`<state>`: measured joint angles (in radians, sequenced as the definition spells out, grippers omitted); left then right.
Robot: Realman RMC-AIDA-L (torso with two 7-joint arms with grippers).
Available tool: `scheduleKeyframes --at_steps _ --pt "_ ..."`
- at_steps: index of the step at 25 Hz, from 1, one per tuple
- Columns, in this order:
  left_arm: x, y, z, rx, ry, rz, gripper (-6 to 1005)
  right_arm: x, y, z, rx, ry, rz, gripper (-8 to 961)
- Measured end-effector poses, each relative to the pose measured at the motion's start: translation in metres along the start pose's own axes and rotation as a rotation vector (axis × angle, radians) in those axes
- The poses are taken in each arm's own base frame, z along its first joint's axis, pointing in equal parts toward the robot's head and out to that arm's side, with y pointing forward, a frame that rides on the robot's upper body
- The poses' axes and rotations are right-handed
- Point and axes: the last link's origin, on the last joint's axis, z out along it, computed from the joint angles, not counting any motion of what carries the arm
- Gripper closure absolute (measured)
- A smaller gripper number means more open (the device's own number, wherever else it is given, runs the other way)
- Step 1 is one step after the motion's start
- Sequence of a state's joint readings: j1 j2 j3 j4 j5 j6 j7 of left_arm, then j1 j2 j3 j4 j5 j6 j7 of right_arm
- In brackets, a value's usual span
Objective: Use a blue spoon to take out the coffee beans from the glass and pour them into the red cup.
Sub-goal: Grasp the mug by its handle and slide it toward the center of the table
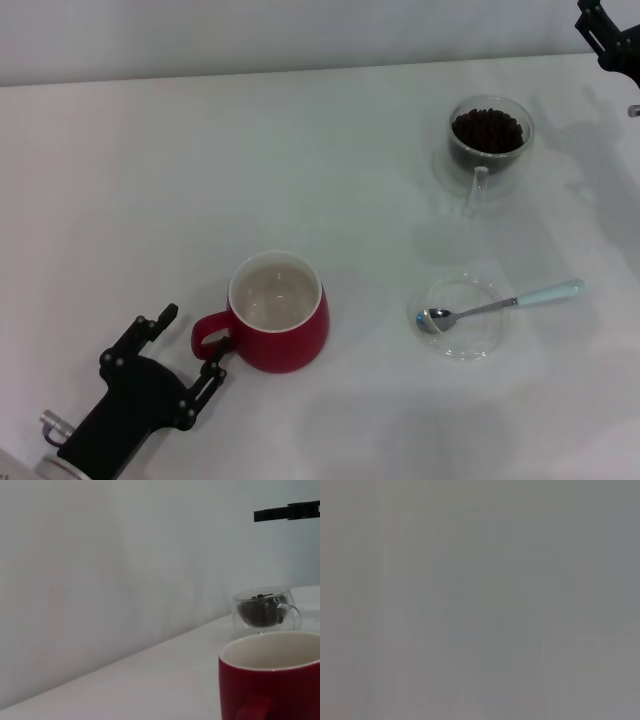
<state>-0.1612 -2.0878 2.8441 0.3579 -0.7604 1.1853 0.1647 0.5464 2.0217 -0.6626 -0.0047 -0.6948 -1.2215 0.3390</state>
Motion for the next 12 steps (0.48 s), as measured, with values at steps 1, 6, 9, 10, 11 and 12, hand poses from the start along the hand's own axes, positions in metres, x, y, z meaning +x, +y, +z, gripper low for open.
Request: scheduleKeyframes --at_steps 1,6,9,10,11,12 --pt "-0.0004 0.0002 -0.0008 0.001 -0.001 -0.001 331 -0.0001 0.0002 0.0003 0.0 0.0 0.0 78" --pt "-0.0024 -0.0002 -0.0044 0.008 -0.007 -0.001 330 -0.0012 0.0016 0.0027 -0.005 -0.004 0.0 78" --pt "-0.0022 0.0003 -0.0062 0.01 -0.003 -0.002 330 -0.0021 0.0036 0.0048 -0.009 -0.007 0.001 78" --pt "-0.0021 0.0006 -0.0064 0.008 -0.002 -0.002 330 -0.0023 0.0041 0.0053 -0.01 -0.008 0.002 78" --pt "-0.0022 0.0011 -0.0066 0.005 -0.002 0.0 331 -0.0025 0.0044 0.0058 -0.011 -0.008 0.002 77" --pt "-0.0022 0.0015 -0.0067 0.002 -0.002 0.001 331 -0.0028 0.0048 0.0064 -0.012 -0.009 0.002 77"
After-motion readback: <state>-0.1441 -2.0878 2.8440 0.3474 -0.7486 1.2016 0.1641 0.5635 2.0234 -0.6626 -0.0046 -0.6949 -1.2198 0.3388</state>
